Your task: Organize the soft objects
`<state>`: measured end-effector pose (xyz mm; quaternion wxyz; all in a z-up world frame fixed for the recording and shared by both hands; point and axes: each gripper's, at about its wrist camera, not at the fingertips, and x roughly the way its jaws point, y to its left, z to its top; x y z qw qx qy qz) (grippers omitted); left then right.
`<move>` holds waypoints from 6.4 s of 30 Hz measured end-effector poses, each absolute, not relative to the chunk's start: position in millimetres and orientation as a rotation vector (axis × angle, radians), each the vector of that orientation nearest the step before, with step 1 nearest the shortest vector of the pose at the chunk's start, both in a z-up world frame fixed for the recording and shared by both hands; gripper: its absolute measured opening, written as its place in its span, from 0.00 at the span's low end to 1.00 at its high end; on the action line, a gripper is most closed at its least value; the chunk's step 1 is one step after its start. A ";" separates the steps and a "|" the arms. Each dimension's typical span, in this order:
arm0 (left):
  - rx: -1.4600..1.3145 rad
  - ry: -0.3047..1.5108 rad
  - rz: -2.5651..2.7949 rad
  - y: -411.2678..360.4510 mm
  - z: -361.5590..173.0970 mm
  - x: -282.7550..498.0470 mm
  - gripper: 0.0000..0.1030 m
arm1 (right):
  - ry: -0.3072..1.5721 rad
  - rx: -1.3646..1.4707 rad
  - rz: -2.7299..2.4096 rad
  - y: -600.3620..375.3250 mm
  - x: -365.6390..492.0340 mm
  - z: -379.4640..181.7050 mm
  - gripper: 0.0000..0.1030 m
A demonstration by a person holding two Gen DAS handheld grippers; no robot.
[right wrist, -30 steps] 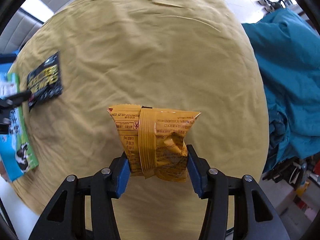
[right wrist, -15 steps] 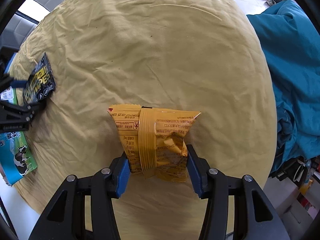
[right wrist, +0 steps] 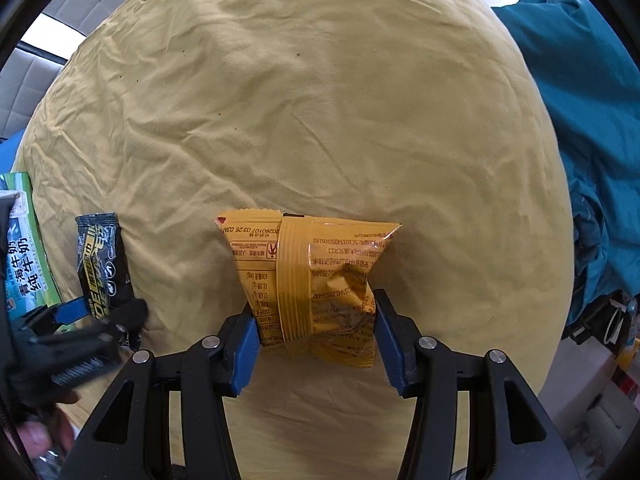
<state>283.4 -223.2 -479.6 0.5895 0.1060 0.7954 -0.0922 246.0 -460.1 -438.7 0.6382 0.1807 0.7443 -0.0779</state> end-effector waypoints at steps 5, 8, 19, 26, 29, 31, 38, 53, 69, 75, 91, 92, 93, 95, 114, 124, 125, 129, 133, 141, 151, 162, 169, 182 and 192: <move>0.282 1.812 -0.188 -233.5 -484.4 278.7 0.84 | 1.713 0.467 -0.177 -475.8 251.5 -452.7 0.55; 0.275 1.772 -0.190 -243.4 -476.4 286.2 0.65 | 1.707 0.456 -0.176 -476.5 249.5 -453.2 0.54; 0.179 1.690 -0.205 -232.2 -432.0 266.9 0.56 | 1.692 0.386 -0.123 -451.6 228.7 -436.5 0.36; 0.156 1.599 -0.225 -202.8 -387.7 238.1 0.56 | 1.684 0.377 -0.097 -431.0 214.3 -428.0 0.34; 0.137 1.555 -0.236 -191.2 -361.8 227.4 0.56 | 1.661 0.387 -0.074 -421.5 215.5 -413.7 0.33; 0.114 1.531 -0.246 -181.8 -344.6 223.6 0.56 | 1.638 0.388 -0.058 -413.2 214.9 -399.5 0.33; 0.010 1.415 -0.271 -134.0 -264.9 231.2 0.56 | 1.529 0.355 0.035 -375.1 219.1 -331.6 0.33; -0.050 1.238 -0.097 19.9 -189.4 249.3 0.56 | 1.371 0.162 0.323 -195.3 263.2 -208.9 0.33; -0.113 1.299 0.058 143.4 -224.8 246.5 0.56 | 1.436 0.044 0.370 -42.6 273.7 -242.3 0.33; -0.127 1.386 0.059 164.8 -262.1 252.0 0.56 | 1.495 0.037 0.376 -16.9 281.0 -277.0 0.33; -0.303 1.666 -0.049 190.8 -365.5 300.1 0.56 | 1.639 0.189 0.399 16.5 312.2 -382.7 0.33; -0.303 1.680 -0.053 191.0 -370.1 302.8 0.56 | 1.639 0.200 0.395 18.0 314.6 -386.8 0.33; -0.303 1.690 -0.053 191.2 -373.1 304.1 0.56 | 1.639 0.210 0.392 18.7 316.3 -389.4 0.33; -0.296 1.724 -0.063 190.4 -381.4 306.5 0.57 | 1.635 0.225 0.388 21.8 320.4 -395.2 0.33; -0.252 1.851 -0.056 188.1 -410.5 323.8 0.58 | 1.680 0.098 0.295 58.5 322.3 -434.5 0.40; -0.202 1.792 -0.049 180.9 -383.4 309.4 0.60 | 1.648 0.089 0.304 55.6 322.4 -413.7 0.69; -0.193 1.783 -0.047 179.0 -378.8 309.0 0.60 | 1.649 0.082 0.296 54.9 321.4 -411.2 0.69; -0.178 1.735 -0.053 171.8 -354.9 302.1 0.70 | 1.634 0.072 0.291 49.3 313.7 -396.0 0.70; -0.171 1.664 -0.053 164.1 -329.8 295.9 0.71 | 1.593 0.045 0.260 42.1 306.0 -376.3 0.80; -0.113 1.518 0.001 164.4 -289.9 278.4 0.88 | 1.510 0.010 0.197 21.1 291.9 -344.1 0.89; -0.126 1.467 0.029 187.9 -292.8 263.8 1.00 | 1.456 0.040 0.140 -6.9 284.6 -316.8 1.00; -0.093 1.346 0.050 176.7 -244.6 237.9 1.00 | 1.396 0.032 0.147 -16.5 262.2 -279.4 1.00; -0.128 1.238 0.045 164.2 -185.2 199.5 1.00 | 1.283 0.059 0.149 -37.3 221.3 -204.6 1.00; -0.056 1.068 0.049 137.1 -71.5 128.2 1.00 | 1.074 0.101 0.154 -68.8 124.4 -78.0 1.00; -0.030 0.966 0.035 125.6 -21.0 92.3 1.00 | 0.999 0.087 0.138 -83.1 75.7 -29.4 1.00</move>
